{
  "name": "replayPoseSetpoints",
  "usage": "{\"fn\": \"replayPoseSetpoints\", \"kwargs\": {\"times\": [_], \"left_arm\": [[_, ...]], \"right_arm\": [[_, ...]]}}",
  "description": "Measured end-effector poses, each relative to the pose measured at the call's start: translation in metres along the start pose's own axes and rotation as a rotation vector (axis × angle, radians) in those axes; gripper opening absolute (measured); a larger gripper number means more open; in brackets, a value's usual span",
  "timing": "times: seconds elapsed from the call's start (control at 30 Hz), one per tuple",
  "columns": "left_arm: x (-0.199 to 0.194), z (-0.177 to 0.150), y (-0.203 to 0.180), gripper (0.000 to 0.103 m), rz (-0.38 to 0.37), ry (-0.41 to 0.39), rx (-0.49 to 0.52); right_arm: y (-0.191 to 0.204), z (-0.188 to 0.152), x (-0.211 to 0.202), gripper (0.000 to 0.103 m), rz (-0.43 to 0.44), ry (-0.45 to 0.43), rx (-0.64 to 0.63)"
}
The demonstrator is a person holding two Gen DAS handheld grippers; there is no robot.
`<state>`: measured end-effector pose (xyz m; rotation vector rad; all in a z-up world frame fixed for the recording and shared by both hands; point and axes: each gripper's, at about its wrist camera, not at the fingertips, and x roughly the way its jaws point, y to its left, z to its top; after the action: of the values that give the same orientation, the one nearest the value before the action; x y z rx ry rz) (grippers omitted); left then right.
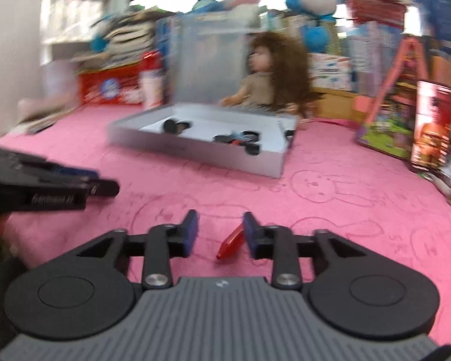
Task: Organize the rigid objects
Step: 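Hold the blue clip in left tool while right tool closes on the red crayon, then carry the crayon with right tool while left tool carries the blue clip over the tray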
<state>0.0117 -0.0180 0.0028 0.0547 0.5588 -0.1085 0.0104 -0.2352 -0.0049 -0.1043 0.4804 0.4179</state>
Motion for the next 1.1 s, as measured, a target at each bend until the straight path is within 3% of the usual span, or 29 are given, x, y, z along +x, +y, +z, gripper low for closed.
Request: {"fn": "replayPoseSetpoints", "kwargs": {"times": [0.13,0.17,0.27,0.3,0.37,0.63,0.93,0.97,1.03,1.1], "left_arm": [[0.001,0.000,0.003,0.028,0.010,0.002,-0.009],[0.002,0.000,0.003,0.028,0.012,0.004,-0.013],[0.003,0.000,0.004,0.028,0.014,0.007,-0.016],[0.003,0.000,0.003,0.028,0.014,0.008,-0.016],[0.003,0.000,0.003,0.028,0.014,0.009,-0.013],[0.002,0.001,0.003,0.028,0.018,0.004,-0.013],[0.002,0.002,0.005,0.028,0.017,0.005,-0.018],[0.002,0.002,0.005,0.028,0.017,0.005,-0.018],[0.002,0.002,0.005,0.028,0.017,0.005,-0.020],[0.003,0.001,0.005,0.028,0.017,0.004,-0.029]], "right_arm": [[-0.013,0.005,-0.003,0.060,0.043,0.044,-0.052],[-0.014,0.005,-0.002,0.045,0.034,0.050,-0.056],[-0.013,0.001,-0.001,0.023,0.019,0.077,-0.036],[-0.012,0.000,0.000,0.016,0.014,0.086,-0.018],[-0.006,-0.002,0.001,0.013,-0.005,0.083,-0.011],[0.016,0.005,0.008,0.013,0.147,0.041,-0.050],[0.019,0.000,0.009,0.023,0.080,0.046,-0.041],[0.020,0.000,0.009,0.039,0.072,0.046,-0.039],[0.021,-0.001,0.008,0.042,0.029,0.043,-0.006],[0.024,-0.001,0.008,0.054,-0.068,0.040,0.078]]}}
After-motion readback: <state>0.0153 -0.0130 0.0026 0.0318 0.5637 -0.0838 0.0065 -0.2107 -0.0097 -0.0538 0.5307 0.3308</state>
